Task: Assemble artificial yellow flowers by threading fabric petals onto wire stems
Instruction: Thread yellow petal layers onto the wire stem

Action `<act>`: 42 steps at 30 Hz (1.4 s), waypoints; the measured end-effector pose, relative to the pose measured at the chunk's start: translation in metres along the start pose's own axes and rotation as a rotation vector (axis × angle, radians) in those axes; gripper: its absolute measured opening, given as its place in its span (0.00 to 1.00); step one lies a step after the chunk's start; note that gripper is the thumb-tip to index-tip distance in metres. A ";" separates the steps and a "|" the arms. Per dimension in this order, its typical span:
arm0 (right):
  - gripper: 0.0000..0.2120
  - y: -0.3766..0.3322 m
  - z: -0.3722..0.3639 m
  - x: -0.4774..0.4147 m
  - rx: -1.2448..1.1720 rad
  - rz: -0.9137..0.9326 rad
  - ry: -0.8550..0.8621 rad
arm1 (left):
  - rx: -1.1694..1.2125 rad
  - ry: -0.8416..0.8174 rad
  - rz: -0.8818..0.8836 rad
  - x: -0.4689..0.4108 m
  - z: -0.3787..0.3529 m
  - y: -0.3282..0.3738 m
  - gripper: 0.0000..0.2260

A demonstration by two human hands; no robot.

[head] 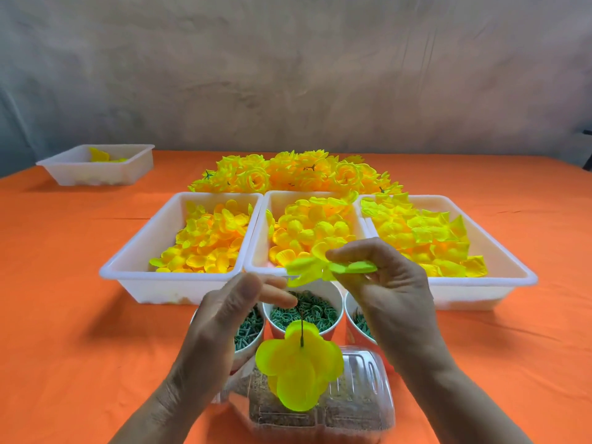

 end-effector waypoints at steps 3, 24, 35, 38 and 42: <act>0.09 -0.020 -0.007 0.012 0.276 0.380 -0.038 | 0.086 0.043 0.065 -0.002 0.004 0.002 0.37; 0.12 -0.003 -0.017 0.015 -0.380 -0.292 -0.095 | 0.187 0.055 0.277 0.002 0.004 0.025 0.18; 0.06 -0.009 -0.026 0.021 -0.352 -0.409 -0.244 | 0.175 -0.001 0.287 0.001 0.006 0.040 0.14; 0.06 -0.009 -0.028 0.023 -0.369 -0.431 -0.265 | 0.197 0.003 0.317 0.003 0.002 0.041 0.13; 0.07 -0.008 -0.028 0.026 -0.365 -0.458 -0.287 | 0.224 -0.022 0.340 0.005 -0.005 0.041 0.13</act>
Point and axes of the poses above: each hand's wrist, its own x-axis away from the middle knuckle, its own z-axis out of the back of the hand, y = z × x, the point moved 6 cm from there along -x, towards the middle knuckle, and after that the axes turned 10 degrees about -x, right-handed, at the moved point
